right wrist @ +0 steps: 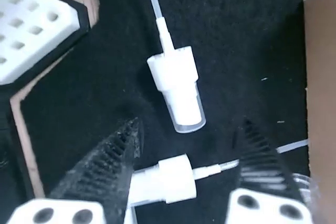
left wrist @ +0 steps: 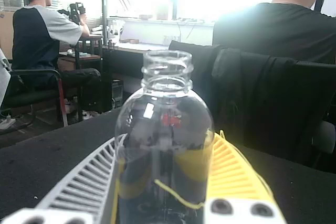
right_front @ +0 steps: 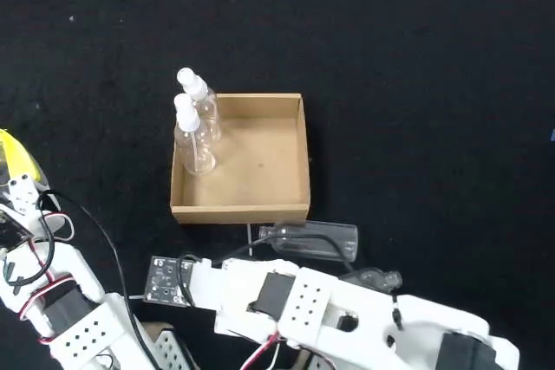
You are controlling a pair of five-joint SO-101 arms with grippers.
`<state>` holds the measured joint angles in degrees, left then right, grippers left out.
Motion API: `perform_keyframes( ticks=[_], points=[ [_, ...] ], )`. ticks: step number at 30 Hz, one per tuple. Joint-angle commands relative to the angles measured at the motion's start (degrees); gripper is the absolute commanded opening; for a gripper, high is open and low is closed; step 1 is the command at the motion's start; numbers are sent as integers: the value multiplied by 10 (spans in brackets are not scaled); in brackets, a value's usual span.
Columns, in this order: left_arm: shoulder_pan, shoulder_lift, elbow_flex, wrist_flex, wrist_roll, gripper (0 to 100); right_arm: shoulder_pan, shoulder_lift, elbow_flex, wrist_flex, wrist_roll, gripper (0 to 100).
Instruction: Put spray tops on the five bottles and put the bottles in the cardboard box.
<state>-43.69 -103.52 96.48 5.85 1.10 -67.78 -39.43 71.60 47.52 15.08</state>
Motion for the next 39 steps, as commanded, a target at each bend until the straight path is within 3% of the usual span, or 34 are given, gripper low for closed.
perform_keyframes(
  ticks=[1, 3, 6, 11, 17, 20, 25, 29, 39],
  points=[
    [-7, -11, 8, -11, 4, 30, -7, 17, -36, -33, 2, 96],
    [-7, -11, 8, -11, 4, 30, -3, 17, -40, -32, 2, 4],
    [-7, -11, 8, -11, 4, 30, 41, 11, -53, -12, 2, 20],
    [-7, -11, 8, -11, 4, 30, 121, -67, -124, 137, 2, 10],
    [-7, -11, 8, -11, 4, 30, 150, -162, -128, 212, 3, 16],
    [-7, -11, 8, -11, 4, 30, 106, -167, -112, 185, -4, 93],
    [-7, -11, 8, -11, 4, 30, 4, -118, -55, 68, -84, 292],
    [-7, -11, 8, -11, 4, 30, 1, -54, -35, -2, -96, 300],
    [-7, -11, 8, -11, 4, 30, -3, 111, -100, -33, -97, 301]
  ],
)
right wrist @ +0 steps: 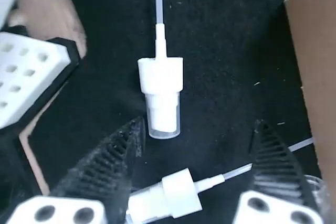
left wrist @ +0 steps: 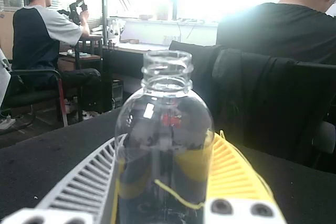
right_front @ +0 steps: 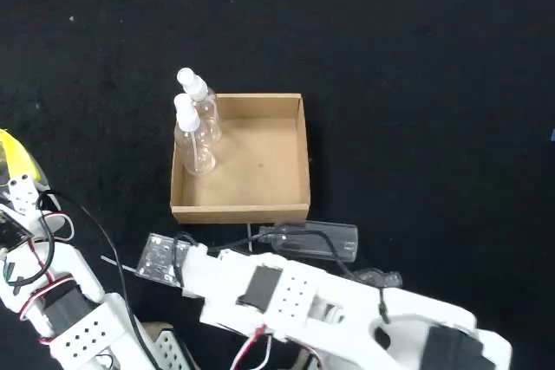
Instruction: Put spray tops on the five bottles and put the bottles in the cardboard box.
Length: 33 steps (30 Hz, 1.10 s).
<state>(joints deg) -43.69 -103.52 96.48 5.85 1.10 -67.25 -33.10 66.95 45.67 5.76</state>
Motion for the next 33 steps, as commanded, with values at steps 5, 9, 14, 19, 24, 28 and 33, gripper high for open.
perform_keyframes(
  ticks=[5, 9, 14, 19, 24, 28, 33],
  points=[
    [-7, -11, 8, -11, 4, 30, -8, 119, -64, -58, -4, 301],
    [-7, -11, 8, -11, 4, 30, -7, 143, -71, -74, -4, 299],
    [-7, -11, 8, -11, 4, 30, -4, 126, -69, -74, 2, 134],
    [-7, -11, 8, -11, 4, 30, 55, 93, -74, -26, 3, 44],
    [-7, -11, 8, -11, 4, 30, 120, 28, -98, 105, 47, 16],
    [-7, -11, 8, -11, 4, 30, 183, -17, -118, 223, 165, 15],
    [-7, -11, 8, -11, 4, 30, 305, -68, -135, 338, 348, 15]
  ],
)
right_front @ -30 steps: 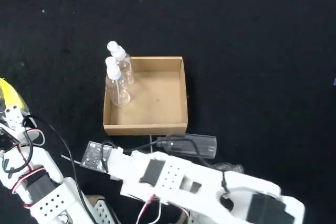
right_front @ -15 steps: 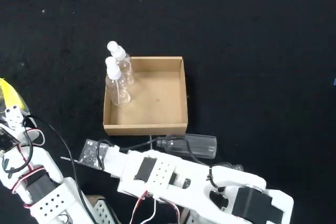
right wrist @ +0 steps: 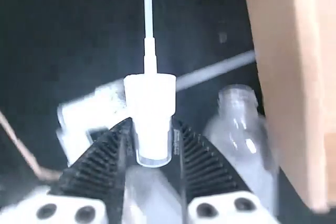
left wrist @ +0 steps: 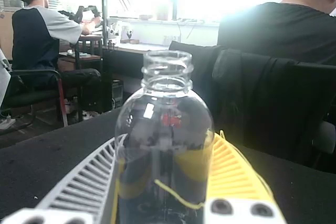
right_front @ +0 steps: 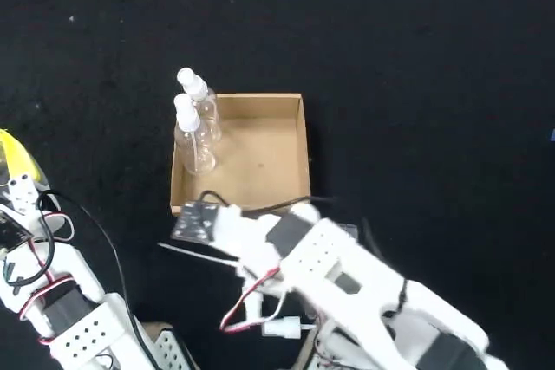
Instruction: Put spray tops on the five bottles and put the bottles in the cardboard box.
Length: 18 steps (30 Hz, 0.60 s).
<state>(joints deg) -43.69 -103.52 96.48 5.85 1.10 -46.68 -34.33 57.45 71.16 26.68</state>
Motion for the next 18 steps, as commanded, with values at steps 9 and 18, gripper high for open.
perform_keyframes(
  ticks=[9, 18],
  points=[
    [-7, -11, 8, -11, 4, 30, 484, -106, -80, 164, 371, 15],
    [-7, -11, 8, -11, 4, 30, 874, -103, -175, 146, 410, 15]
  ],
)
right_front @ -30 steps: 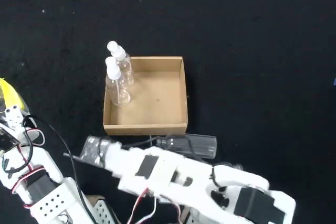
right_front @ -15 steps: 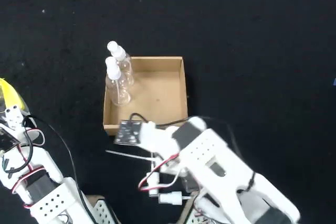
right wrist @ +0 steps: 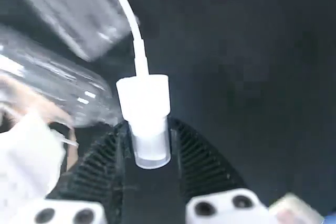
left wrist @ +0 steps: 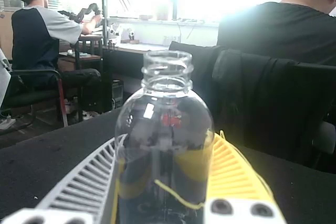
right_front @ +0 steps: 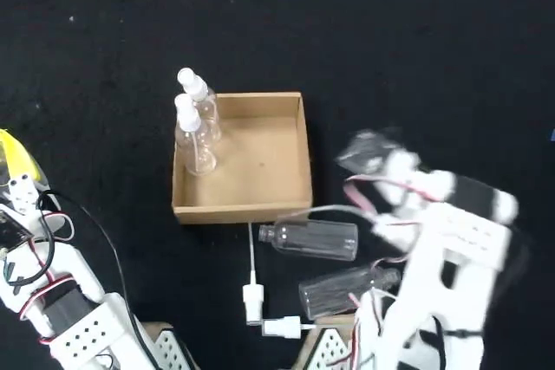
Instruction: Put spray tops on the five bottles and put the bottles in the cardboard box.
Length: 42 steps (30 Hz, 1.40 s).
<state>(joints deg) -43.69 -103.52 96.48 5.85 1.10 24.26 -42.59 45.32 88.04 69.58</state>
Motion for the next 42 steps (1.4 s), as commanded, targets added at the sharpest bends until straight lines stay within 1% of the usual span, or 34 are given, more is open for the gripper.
perform_keyframes(
  ticks=[1, 4, 8, 10, 13, 16, 20, 23, 25, 27, 28, 30, 33, 38, 40, 42],
  points=[
    [-7, -11, 8, -11, 4, 30, 193, -20, -51, -41, -55, 15],
    [-7, -11, 8, -11, 4, 30, 265, 10, -32, -117, -186, 15],
    [-7, -11, 8, -11, 4, 30, 332, 95, -14, -226, -385, 18],
    [-7, -11, 8, -11, 4, 30, 347, 144, -11, -251, -463, 19],
    [-7, -11, 8, -11, 4, 30, 345, 212, -13, -251, -543, 31],
    [-7, -11, 8, -11, 4, 30, 310, 264, -12, -251, -585, 116],
    [-7, -11, 8, -11, 4, 30, 256, 299, -15, -233, -592, 223],
    [-7, -11, 8, -11, 4, 30, 215, 295, -36, -197, -591, 241],
    [-7, -11, 8, -11, 4, 30, 197, 286, -62, -161, -575, 241],
    [-7, -11, 8, -11, 4, 30, 189, 274, -94, -127, -539, 241],
    [-7, -11, 8, -11, 4, 30, 187, 267, -110, -114, -508, 241],
    [-7, -11, 8, -11, 4, 30, 190, 255, -136, -99, -406, 241],
    [-7, -11, 8, -11, 4, 30, 193, 242, -138, -90, -176, 241],
    [-7, -11, 8, -11, 4, 30, 236, 227, -97, -100, 238, 240],
    [-7, -11, 8, -11, 4, 30, 259, 222, -87, -122, 355, 243],
    [-7, -11, 8, -11, 4, 30, 279, 218, -73, -143, 439, 244]
  ],
)
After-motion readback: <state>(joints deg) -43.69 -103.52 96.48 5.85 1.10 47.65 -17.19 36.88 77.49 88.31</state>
